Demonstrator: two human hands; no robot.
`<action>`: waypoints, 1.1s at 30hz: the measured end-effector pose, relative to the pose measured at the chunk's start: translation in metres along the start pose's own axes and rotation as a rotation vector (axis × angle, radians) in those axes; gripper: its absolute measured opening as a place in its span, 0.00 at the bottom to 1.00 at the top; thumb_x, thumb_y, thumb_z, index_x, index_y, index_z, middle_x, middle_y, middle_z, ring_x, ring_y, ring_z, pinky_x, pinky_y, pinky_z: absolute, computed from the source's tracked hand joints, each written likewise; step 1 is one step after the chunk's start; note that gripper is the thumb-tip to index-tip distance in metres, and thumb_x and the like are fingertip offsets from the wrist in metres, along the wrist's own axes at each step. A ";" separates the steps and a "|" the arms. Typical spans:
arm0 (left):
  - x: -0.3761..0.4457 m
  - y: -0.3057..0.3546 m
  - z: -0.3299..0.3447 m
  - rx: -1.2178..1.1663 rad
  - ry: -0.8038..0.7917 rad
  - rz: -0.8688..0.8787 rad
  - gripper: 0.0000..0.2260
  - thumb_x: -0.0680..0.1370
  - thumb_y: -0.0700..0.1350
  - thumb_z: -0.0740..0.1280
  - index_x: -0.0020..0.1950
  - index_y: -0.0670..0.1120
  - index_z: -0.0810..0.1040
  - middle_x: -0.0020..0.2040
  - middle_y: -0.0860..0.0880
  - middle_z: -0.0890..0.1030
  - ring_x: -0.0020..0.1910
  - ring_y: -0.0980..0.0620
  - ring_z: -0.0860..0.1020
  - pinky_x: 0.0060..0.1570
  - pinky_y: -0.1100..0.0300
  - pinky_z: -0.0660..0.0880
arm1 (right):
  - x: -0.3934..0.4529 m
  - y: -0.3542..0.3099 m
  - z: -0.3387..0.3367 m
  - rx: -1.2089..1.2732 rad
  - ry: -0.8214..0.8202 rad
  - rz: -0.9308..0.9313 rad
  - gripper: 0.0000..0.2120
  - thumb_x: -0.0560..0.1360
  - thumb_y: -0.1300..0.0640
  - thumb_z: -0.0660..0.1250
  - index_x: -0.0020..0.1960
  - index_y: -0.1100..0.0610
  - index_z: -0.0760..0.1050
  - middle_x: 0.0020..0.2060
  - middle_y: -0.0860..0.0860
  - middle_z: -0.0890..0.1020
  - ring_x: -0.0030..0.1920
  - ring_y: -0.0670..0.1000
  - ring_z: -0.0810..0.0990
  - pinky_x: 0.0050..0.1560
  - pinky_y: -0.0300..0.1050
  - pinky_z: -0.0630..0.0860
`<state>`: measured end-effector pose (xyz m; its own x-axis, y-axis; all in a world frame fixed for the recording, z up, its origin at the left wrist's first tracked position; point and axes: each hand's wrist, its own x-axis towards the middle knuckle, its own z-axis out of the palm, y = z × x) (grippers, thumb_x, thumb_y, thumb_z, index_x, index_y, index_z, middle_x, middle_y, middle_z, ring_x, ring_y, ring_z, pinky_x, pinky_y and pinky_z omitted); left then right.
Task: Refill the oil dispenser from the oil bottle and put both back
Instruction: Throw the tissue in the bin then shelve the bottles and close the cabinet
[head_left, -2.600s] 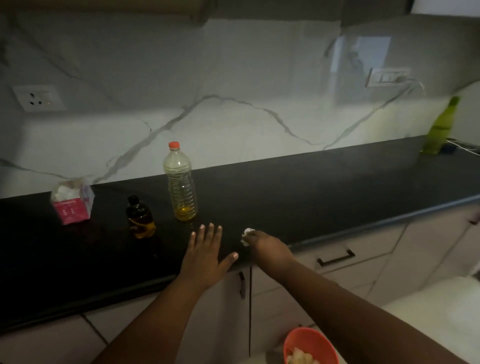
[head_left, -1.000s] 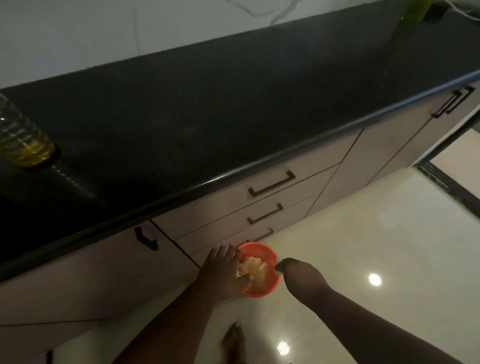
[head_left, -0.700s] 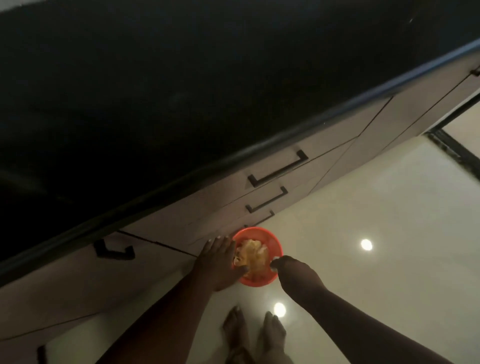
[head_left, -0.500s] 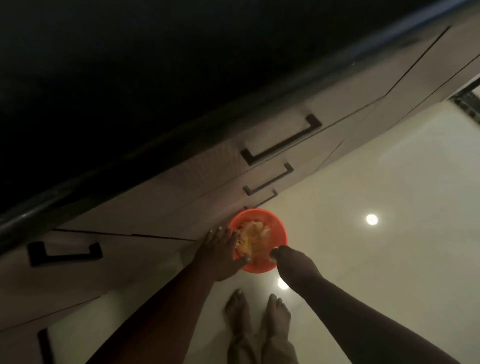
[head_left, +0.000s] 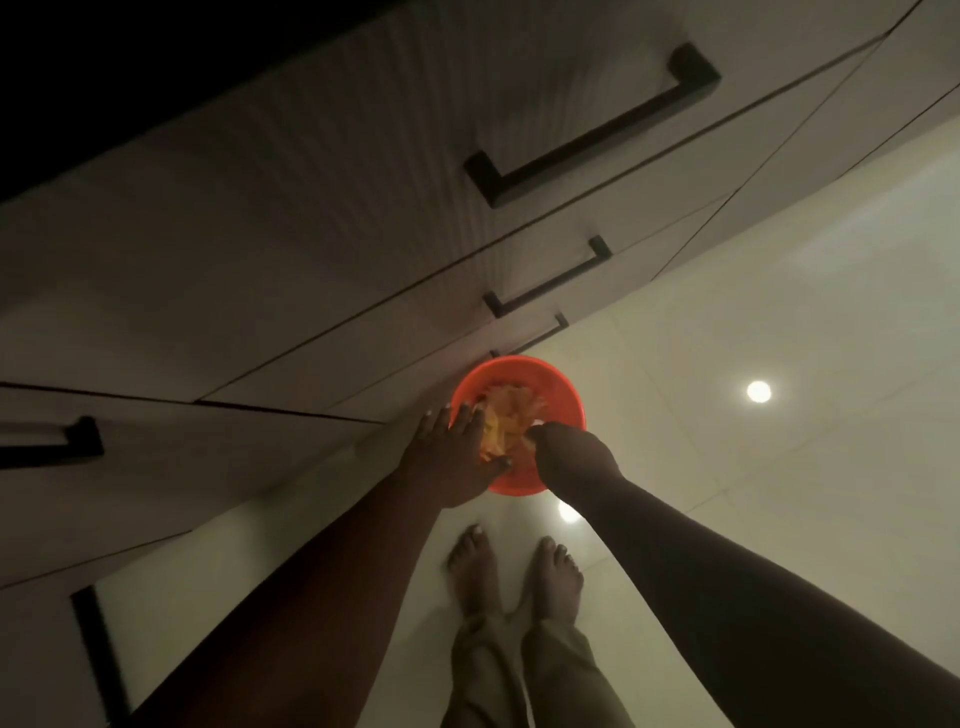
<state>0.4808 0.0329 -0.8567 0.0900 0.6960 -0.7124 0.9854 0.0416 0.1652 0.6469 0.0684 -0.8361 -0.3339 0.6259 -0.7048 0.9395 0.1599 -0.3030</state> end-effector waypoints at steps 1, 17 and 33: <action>-0.001 0.000 0.002 -0.009 -0.004 -0.003 0.39 0.79 0.67 0.53 0.81 0.46 0.45 0.82 0.44 0.49 0.80 0.42 0.47 0.77 0.46 0.44 | 0.000 -0.001 0.003 -0.003 0.004 0.016 0.20 0.79 0.57 0.55 0.70 0.50 0.69 0.67 0.52 0.74 0.66 0.56 0.73 0.62 0.49 0.74; -0.092 -0.013 0.002 -0.125 0.075 -0.097 0.43 0.76 0.72 0.51 0.81 0.46 0.45 0.82 0.43 0.48 0.80 0.43 0.46 0.77 0.47 0.42 | -0.058 -0.038 0.002 -0.220 0.035 -0.108 0.19 0.78 0.57 0.57 0.68 0.51 0.69 0.63 0.53 0.76 0.64 0.57 0.74 0.59 0.50 0.74; -0.347 -0.077 -0.013 -0.178 0.266 -0.369 0.42 0.76 0.73 0.47 0.81 0.48 0.41 0.81 0.45 0.42 0.80 0.44 0.42 0.76 0.46 0.38 | -0.209 -0.213 0.011 -0.634 0.215 -0.538 0.26 0.77 0.55 0.58 0.73 0.58 0.60 0.70 0.55 0.68 0.72 0.59 0.62 0.68 0.54 0.64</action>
<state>0.3715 -0.2024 -0.6134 -0.3231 0.7698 -0.5504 0.9025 0.4257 0.0655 0.5155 -0.1045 -0.6315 -0.7845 0.4638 -0.4117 0.5447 0.8327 -0.0998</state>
